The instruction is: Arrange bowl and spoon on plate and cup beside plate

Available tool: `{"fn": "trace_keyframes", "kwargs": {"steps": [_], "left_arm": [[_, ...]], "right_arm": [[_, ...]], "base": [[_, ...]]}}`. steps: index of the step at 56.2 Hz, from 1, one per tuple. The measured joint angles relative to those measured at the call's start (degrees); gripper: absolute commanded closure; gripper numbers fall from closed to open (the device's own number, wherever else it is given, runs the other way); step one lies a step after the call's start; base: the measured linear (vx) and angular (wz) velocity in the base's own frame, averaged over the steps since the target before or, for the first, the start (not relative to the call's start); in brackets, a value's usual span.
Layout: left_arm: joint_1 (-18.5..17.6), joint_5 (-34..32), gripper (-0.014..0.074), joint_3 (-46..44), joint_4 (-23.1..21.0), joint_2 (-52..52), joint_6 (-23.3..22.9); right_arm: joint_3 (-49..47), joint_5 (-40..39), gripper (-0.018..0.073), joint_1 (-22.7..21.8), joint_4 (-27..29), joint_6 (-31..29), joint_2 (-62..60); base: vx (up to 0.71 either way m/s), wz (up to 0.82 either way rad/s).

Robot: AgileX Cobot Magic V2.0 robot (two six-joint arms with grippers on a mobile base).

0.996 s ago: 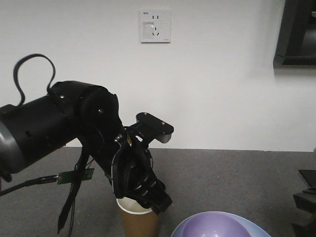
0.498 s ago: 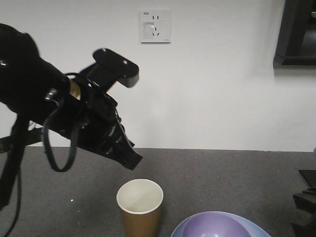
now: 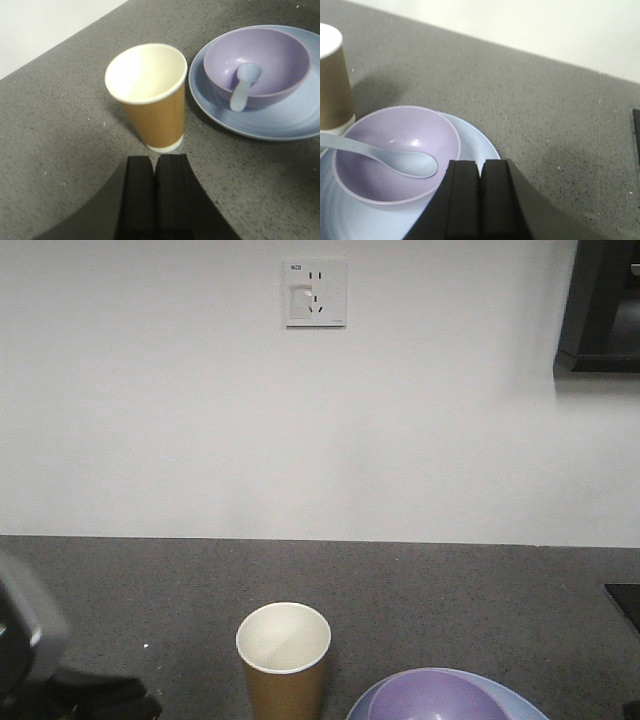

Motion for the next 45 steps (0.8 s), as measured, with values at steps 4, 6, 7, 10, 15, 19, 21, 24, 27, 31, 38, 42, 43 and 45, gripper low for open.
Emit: {"fn": "trace_keyframes", "kwargs": {"steps": [4, 6, 7, 10, 15, 19, 21, 24, 27, 31, 38, 42, 43, 45], "left_arm": [[0.0, -4.0, 0.0600, 5.6, -0.1, -4.5, -1.2], [0.0, -6.0, 0.0600, 8.1, -0.1, -6.7, -1.6], [0.0, -6.8, 0.0600, 9.1, -0.1, -7.6, -1.8], [0.0, -8.6, 0.0600, 10.8, -0.2, -9.4, -1.9], [0.0, -10.9, 0.0600, 12.0, -0.2, -11.5, -2.0], [0.0, -12.4, 0.0600, 12.1, -0.2, -12.2, -2.0], [0.0, -12.7, 0.0600, 12.1, -0.2, -12.4, -2.2], [0.0, -12.7, 0.0600, 12.1, -0.2, -12.4, -2.2], [0.0, -12.6, 0.0600, 12.1, -0.2, -12.4, -2.3], [0.0, -12.6, 0.0600, 12.1, -0.2, -12.4, -2.4], [0.0, -12.6, 0.0600, 12.1, -0.2, -12.5, -2.4], [0.0, -12.6, 0.0600, 12.1, -0.2, -12.5, -2.4], [0.0, -12.6, 0.0600, 12.1, -0.2, -12.5, -2.4], [0.0, -12.6, 0.0600, 12.1, -0.2, -12.5, -2.4]], "right_arm": [[2.1, -2.5, 0.0568, 0.0, 0.2, -0.1, -3.0], [2.9, -3.6, 0.0568, 0.0, 0.4, -0.2, -4.0], [3.1, -3.9, 0.0568, 0.0, 0.4, -0.2, -4.6], [3.8, -5.1, 0.0568, 0.0, 0.4, -0.2, -5.5], [4.1, -6.2, 0.0568, 0.0, 0.7, -0.2, -6.2], [4.3, -6.5, 0.0568, 0.0, 1.4, -0.2, -6.3], [4.3, -6.4, 0.0568, 0.0, 1.7, -0.2, -6.3], [4.3, -6.4, 0.0568, 0.0, 1.7, -0.2, -6.3], [4.3, -6.4, 0.0568, 0.0, 2.0, -0.2, -6.3], [4.3, -6.4, 0.0568, 0.0, 2.1, -0.2, -6.3], [4.3, -6.4, 0.0568, 0.0, 2.2, -0.2, -6.3], [4.3, -6.4, 0.0568, 0.0, 2.2, -0.2, -6.3], [4.3, -6.4, 0.0568, 0.0, 2.2, -0.2, -6.3], [4.3, -6.4, 0.0568, 0.0, 2.2, -0.2, -6.3]], "base": [[0.00, 0.00], [0.00, 0.00], [0.00, 0.00], [0.00, 0.00], [0.00, 0.00], [0.00, 0.00], [0.00, 0.00], [0.00, 0.00], [0.00, 0.00], [0.00, 0.00], [0.00, 0.00], [0.00, 0.00], [0.00, 0.00], [0.00, 0.00]]}}
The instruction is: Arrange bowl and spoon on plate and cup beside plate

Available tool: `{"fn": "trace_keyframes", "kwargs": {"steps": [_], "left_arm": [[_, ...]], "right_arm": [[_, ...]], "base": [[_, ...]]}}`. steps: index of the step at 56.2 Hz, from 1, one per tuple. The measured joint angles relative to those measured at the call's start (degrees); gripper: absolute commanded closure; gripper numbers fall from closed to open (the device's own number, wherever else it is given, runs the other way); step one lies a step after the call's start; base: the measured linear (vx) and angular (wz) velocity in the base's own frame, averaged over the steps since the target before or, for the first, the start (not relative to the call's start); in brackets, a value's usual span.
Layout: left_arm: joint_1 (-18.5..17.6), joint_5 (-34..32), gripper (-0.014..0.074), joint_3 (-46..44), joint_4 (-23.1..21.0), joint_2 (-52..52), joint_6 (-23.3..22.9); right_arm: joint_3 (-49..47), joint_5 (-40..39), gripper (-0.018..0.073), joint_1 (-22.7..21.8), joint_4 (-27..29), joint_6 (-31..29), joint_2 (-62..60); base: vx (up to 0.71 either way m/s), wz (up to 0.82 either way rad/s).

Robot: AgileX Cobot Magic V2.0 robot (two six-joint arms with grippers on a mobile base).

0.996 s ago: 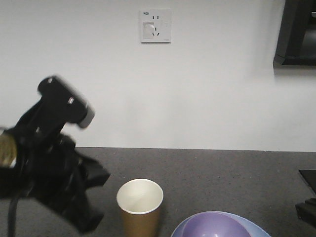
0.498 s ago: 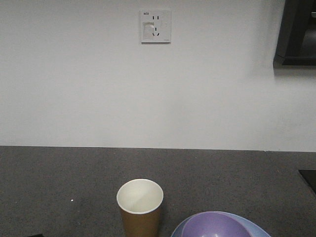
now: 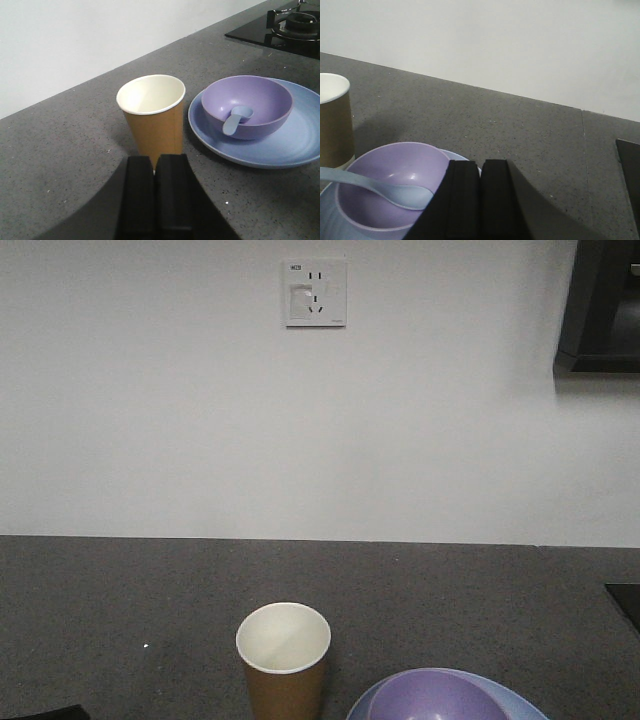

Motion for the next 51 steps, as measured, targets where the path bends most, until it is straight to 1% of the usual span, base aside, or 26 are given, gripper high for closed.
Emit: {"fn": "trace_keyframes", "kwargs": {"steps": [19, 22, 25, 30, 35, 39, 45, 51], "left_arm": [[0.0, -0.7, 0.0600, 1.2, 0.0, -0.1, 0.0], [0.2, -1.9, 0.0600, 3.0, 0.0, -0.4, 0.2], [1.2, -4.7, 0.0600, 5.9, 0.0, -1.3, 0.5], [4.7, -11.9, 0.0600, 12.2, -1.3, -4.2, 0.4], [9.4, -19.4, 0.0599, 19.9, -2.4, -9.4, -0.6], [14.1, -23.0, 0.0599, 25.5, -2.7, -14.7, -1.7], [20.7, -23.5, 0.0599, 30.8, -2.9, -22.5, -2.6], [26.5, -17.4, 0.0599, 31.8, -3.0, -30.9, -2.6]], "right_arm": [[0.0, 0.0, 0.0568, 0.0, 0.0, 0.0, 0.0], [0.0, 0.0, 0.0568, 0.0, 0.0, 0.0, 0.0], [0.0, 0.0, 0.0568, 0.0, 0.0, 0.0, 0.0], [0.0, 0.0, 0.0568, 0.0, 0.0, 0.0, 0.0], [0.0, 0.0, 0.0568, 0.0, 0.0, 0.0, 0.0], [0.0, 0.0, 0.0568, 0.0, 0.0, 0.0, 0.0], [0.0, 0.0, 0.0568, 0.0, 0.0, 0.0, 0.0], [0.0, 0.0, 0.0568, 0.0, 0.0, 0.0, 0.0]], "base": [[0.00, 0.00], [0.00, 0.00], [0.00, 0.00], [0.00, 0.00], [0.00, 0.00], [0.00, 0.00], [0.00, 0.00], [0.00, 0.00]]}}
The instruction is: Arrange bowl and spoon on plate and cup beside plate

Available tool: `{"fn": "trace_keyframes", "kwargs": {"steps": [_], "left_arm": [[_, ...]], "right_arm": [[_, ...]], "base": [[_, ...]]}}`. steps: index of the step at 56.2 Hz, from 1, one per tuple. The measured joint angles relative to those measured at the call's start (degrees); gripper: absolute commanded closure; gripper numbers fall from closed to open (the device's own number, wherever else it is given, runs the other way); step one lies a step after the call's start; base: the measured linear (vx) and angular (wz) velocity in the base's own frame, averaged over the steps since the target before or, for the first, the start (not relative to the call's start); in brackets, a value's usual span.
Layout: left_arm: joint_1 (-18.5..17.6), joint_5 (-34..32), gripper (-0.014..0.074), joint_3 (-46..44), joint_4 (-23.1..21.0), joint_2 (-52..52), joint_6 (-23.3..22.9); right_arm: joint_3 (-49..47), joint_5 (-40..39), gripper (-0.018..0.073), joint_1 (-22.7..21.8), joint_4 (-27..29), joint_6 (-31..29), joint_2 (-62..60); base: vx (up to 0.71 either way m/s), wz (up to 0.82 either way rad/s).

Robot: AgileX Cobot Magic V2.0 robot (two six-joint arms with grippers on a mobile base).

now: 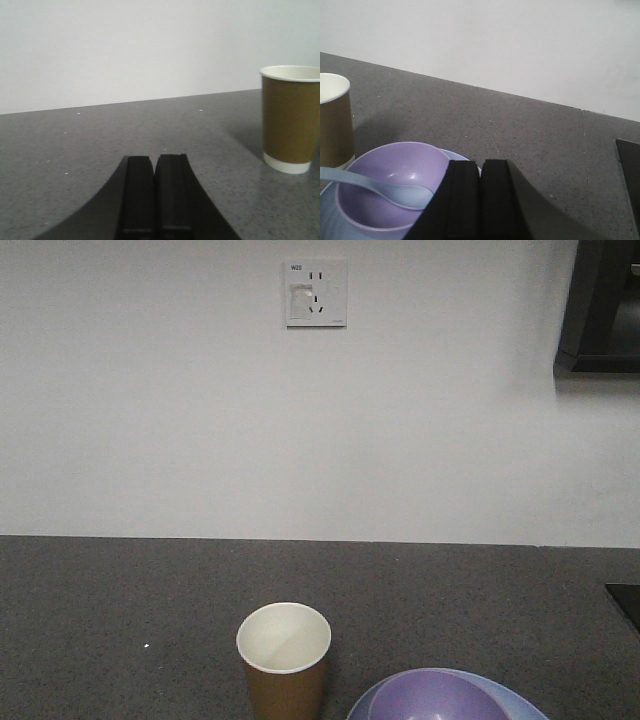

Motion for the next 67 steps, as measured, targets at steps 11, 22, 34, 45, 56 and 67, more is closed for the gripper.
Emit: {"fn": "trace_keyframes", "kwargs": {"steps": [11, 22, 34, 45, 56, 67], "left_arm": [[5.8, 8.5, 0.0599, 0.2, 0.0, -8.2, 0.0], [6.6, 9.9, 0.0599, 0.2, 0.0, -8.3, 0.0], [6.6, 10.0, 0.0599, 0.2, 0.0, -8.3, 0.0], [6.6, 10.0, 0.0599, 0.2, 0.0, -8.3, 0.0], [6.6, 10.0, 0.0599, 0.2, 0.0, -8.3, 0.0], [6.6, 10.0, 0.0599, 0.2, 0.0, -8.3, 0.0]], "right_arm": [[0.0, 0.0, 0.0568, 0.0, 0.0, 0.0, 0.0], [0.1, 0.1, 0.0568, 0.0, 0.0, 0.0, 0.0], [0.1, 0.1, 0.0568, 0.0, 0.0, 0.0, 0.0], [0.1, 0.1, 0.0568, 0.0, 0.0, 0.0, 0.0], [0.1, 0.1, 0.0568, 0.0, 0.0, 0.0, 0.0], [0.1, 0.1, 0.0568, 0.0, 0.0, 0.0, 0.0]], "base": [[0.00, 0.00], [0.00, 0.00], [0.00, 0.00], [0.00, 0.00], [0.00, 0.00], [0.00, 0.00]]}}
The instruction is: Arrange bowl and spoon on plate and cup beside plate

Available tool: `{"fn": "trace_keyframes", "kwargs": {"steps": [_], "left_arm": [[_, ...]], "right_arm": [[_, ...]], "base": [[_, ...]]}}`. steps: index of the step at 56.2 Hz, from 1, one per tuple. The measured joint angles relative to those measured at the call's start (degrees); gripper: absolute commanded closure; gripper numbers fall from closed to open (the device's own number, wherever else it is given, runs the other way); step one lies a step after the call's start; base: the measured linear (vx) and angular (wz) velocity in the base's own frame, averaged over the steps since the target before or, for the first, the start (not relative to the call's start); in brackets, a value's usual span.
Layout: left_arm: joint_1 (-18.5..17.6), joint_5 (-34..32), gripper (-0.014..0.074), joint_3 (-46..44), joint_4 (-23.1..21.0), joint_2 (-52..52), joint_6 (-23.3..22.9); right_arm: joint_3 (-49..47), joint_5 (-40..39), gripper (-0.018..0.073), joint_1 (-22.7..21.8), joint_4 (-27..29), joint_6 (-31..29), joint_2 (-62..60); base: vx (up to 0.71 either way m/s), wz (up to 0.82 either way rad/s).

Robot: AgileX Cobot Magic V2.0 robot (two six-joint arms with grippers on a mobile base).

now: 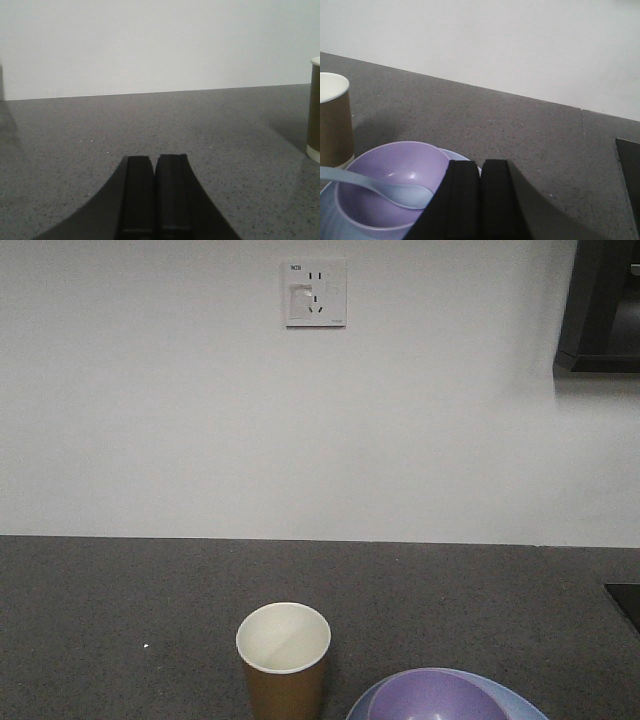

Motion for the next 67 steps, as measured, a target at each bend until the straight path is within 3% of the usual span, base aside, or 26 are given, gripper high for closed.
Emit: {"fn": "trace_keyframes", "kwargs": {"steps": [11, 24, 30, 38, 48, 67], "left_arm": [[0.0, 0.0, 0.0599, 0.0, 0.0, 0.0, 0.0], [0.0, 0.0, 0.0599, 0.0, 0.0, 0.0, 0.0], [0.0, 0.0, 0.0599, 0.0, 0.0, 0.0, 0.0], [0.0, 0.0, 0.0599, 0.0, 0.0, 0.0, 0.0], [0.0, 0.0, 0.0599, 0.0, 0.0, 0.0, 0.0], [0.0, 0.1, 0.0599, 0.0, 0.0, 0.0, 0.0]], "right_arm": [[0.4, -0.3, 0.0568, 0.0, -0.4, 2.3, 0.0], [9.5, -7.0, 0.0568, 0.0, -12.6, 21.4, -2.9], [15.5, -11.9, 0.0568, 0.0, -15.7, 26.5, -5.4], [21.9, -15.9, 0.0568, -0.2, -16.3, 28.0, -9.8], [27.4, -16.7, 0.0568, -3.7, -15.9, 29.8, -17.2], [28.2, -15.7, 0.0568, -6.2, -15.9, 30.2, -28.2]], "base": [[0.00, 0.00], [0.00, 0.00], [0.00, 0.00], [0.00, 0.00], [0.00, 0.00], [0.00, 0.00]]}}
